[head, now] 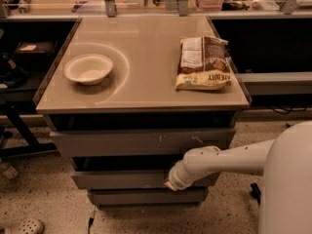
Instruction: Open middle drawer
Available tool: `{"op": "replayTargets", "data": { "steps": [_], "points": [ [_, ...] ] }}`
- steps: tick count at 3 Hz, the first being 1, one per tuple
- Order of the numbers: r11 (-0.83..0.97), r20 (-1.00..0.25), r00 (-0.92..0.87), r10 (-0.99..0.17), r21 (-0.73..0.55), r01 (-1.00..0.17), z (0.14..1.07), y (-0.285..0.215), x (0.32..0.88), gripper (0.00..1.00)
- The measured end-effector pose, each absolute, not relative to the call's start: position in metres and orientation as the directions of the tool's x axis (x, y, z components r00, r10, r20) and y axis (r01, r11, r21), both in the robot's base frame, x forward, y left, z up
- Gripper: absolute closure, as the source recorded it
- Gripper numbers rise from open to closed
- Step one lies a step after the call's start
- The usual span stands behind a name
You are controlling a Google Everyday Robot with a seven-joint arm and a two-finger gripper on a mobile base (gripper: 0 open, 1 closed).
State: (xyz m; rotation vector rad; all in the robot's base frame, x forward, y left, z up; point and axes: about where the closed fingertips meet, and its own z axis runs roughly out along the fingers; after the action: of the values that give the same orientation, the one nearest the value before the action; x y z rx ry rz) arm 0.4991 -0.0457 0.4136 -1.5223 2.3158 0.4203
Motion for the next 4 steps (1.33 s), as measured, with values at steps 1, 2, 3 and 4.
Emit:
{"op": "replayTargets", "data": {
  "steps": [1, 2, 3, 4],
  "points": [
    [0.383, -0.433, -0.370, -0.822, 0.060, -0.922, 0.417, -0.046, 0.499, 1.00],
    [0.383, -0.433, -0.370, -0.822, 0.060, -0.922, 0.422, -0.046, 0.499, 1.00],
    [0.383, -0.433, -0.370, -0.822, 0.060, -0.922, 0.426, -0.047, 0.500, 1.00],
    [0.412, -0.443, -0.398, -0.803, 0.069, -0.908, 0.434, -0.050, 0.493, 1.00]
  ]
}}
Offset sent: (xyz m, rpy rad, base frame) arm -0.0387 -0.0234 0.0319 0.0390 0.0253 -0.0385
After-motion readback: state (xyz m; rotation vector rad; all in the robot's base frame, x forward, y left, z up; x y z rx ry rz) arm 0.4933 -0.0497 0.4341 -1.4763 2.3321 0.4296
